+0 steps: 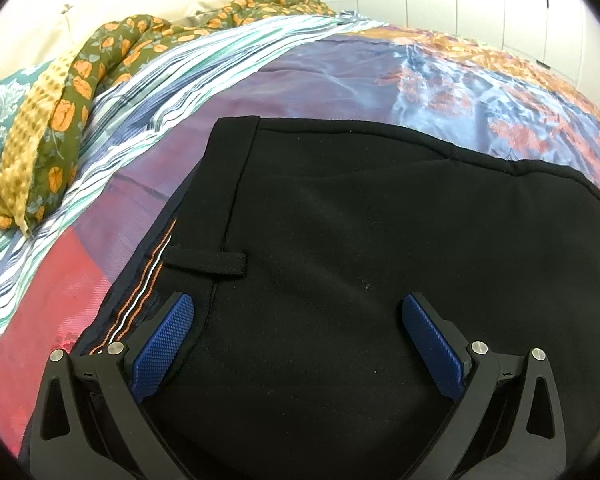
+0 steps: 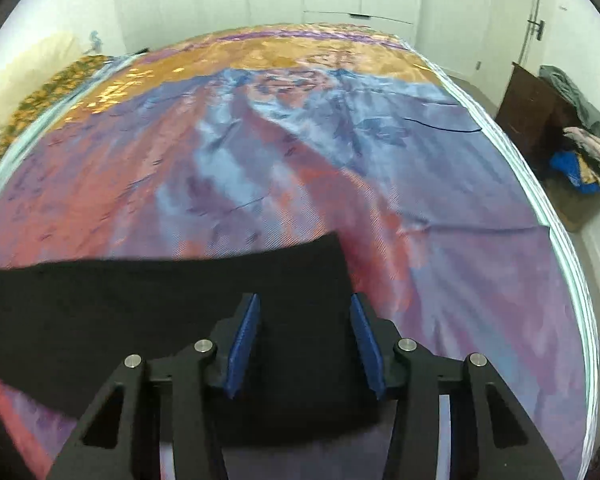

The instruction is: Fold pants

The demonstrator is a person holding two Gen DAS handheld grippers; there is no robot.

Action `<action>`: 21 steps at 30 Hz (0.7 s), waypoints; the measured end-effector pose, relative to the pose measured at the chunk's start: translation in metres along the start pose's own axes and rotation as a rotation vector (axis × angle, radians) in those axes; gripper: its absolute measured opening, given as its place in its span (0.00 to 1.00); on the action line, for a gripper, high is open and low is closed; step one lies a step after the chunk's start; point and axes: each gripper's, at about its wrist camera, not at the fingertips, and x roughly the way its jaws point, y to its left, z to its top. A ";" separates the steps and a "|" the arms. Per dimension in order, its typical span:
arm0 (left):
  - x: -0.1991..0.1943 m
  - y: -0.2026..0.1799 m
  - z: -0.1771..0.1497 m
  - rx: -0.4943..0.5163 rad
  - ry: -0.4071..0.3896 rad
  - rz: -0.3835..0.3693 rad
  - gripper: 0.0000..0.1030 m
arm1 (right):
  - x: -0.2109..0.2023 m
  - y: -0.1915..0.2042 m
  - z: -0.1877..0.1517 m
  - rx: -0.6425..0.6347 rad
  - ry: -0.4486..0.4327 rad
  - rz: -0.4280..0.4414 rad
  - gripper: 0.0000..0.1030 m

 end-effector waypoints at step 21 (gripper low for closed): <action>0.001 0.001 0.000 0.001 -0.001 0.002 1.00 | -0.065 0.027 -0.049 -0.212 0.050 0.251 0.03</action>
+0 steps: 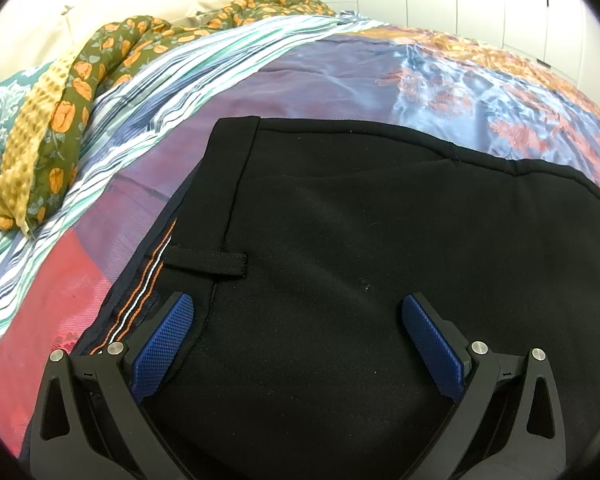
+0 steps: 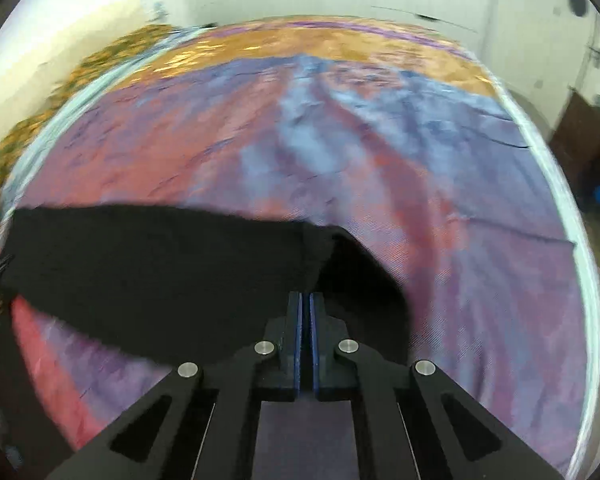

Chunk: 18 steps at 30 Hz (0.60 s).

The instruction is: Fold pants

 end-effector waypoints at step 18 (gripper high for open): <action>-0.009 -0.002 0.019 0.038 0.152 0.009 0.99 | -0.193 0.063 -0.298 0.403 -0.031 -0.199 0.57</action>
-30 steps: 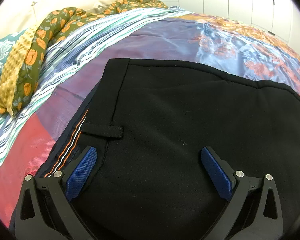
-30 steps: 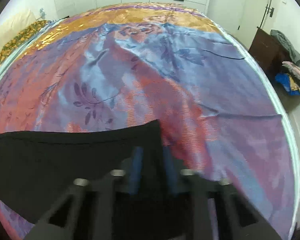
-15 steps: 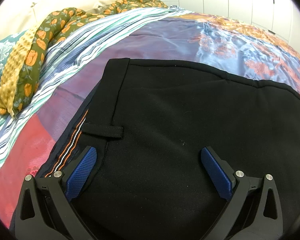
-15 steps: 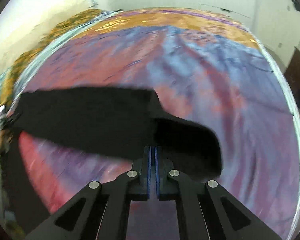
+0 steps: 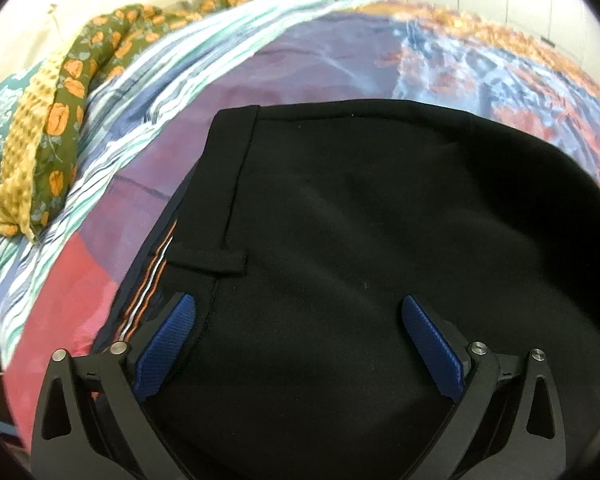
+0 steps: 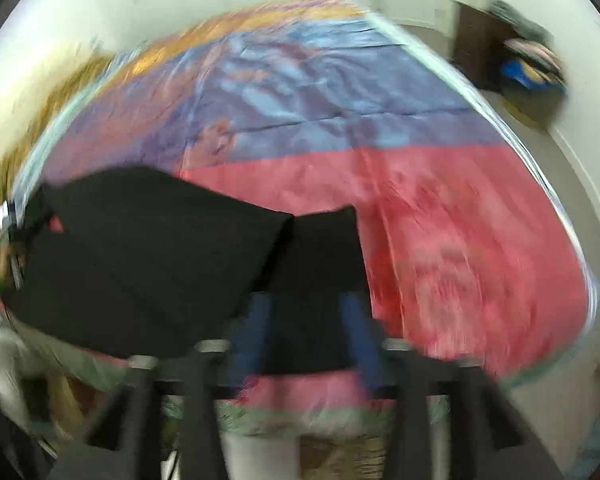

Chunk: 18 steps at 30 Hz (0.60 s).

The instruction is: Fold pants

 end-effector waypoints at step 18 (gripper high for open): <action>-0.132 0.002 -0.191 0.188 -0.033 -0.256 0.99 | 0.077 0.233 -0.069 -0.029 -0.064 0.337 0.71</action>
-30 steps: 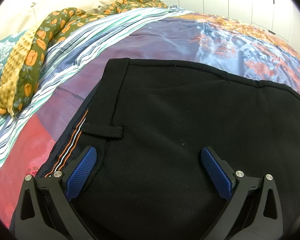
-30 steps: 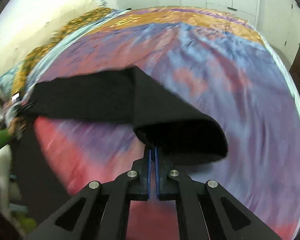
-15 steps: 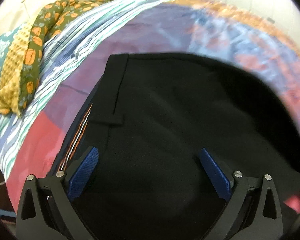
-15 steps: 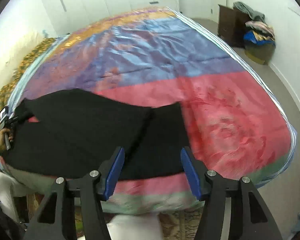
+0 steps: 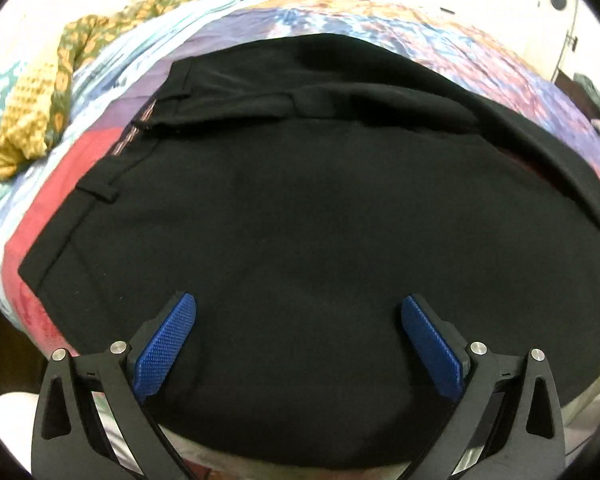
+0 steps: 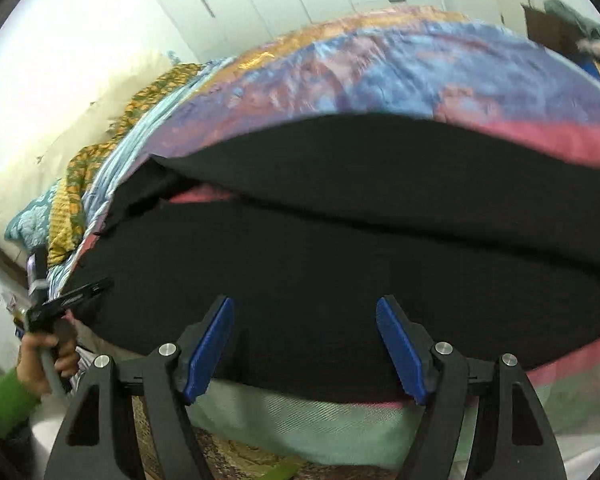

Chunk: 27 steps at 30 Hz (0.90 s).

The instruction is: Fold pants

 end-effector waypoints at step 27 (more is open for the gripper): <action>0.018 -0.005 0.186 -0.204 0.044 -0.406 0.99 | -0.060 -0.139 0.023 0.586 -0.269 -0.187 0.07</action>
